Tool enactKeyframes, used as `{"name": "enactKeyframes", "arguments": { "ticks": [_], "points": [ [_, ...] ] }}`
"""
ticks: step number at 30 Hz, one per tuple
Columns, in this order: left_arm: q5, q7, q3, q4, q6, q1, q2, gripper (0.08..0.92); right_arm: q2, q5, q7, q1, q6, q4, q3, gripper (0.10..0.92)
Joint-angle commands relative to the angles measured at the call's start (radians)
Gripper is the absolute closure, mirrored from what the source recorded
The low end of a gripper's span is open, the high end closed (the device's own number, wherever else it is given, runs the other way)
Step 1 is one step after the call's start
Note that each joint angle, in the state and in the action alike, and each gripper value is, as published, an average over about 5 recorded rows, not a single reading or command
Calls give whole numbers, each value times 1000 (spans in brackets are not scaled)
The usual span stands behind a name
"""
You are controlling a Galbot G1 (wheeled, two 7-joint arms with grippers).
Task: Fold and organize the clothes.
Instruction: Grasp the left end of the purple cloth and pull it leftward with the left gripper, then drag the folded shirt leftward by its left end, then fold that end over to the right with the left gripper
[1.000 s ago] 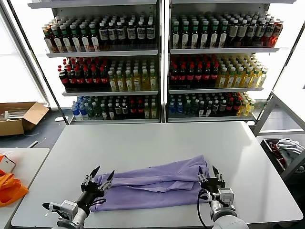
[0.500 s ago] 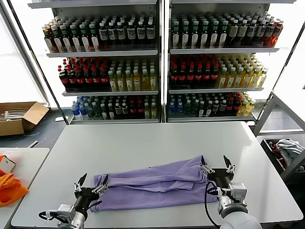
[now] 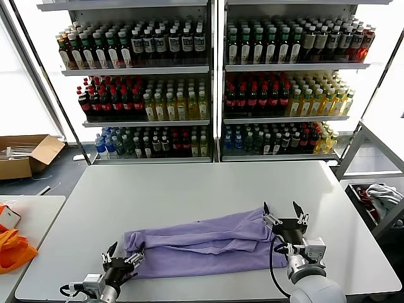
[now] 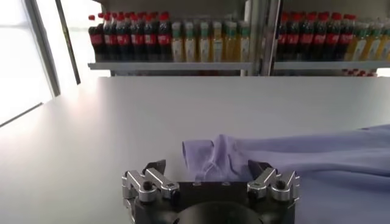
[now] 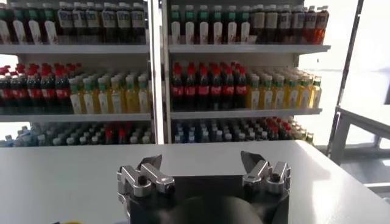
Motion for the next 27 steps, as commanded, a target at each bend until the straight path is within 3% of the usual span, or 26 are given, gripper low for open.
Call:
{"name": "enactKeyframes", "arguments": {
  "ticks": [1, 18, 23, 27],
  "points": [
    [-11, 10, 12, 42, 1, -4, -8, 235, -2, 7, 1, 16, -2, -8, -3, 203],
    [18, 23, -11, 29, -31, -11, 2, 718, -12, 18, 4, 35, -8, -6, 10, 203],
    [15, 27, -164, -17, -53, -16, 68, 857, -17, 23, 4, 48, -12, -6, 11, 203],
    [-13, 43, -349, -60, -62, -5, 160, 889, -27, 33, 5, 62, -13, -10, 12, 203]
  ]
}}
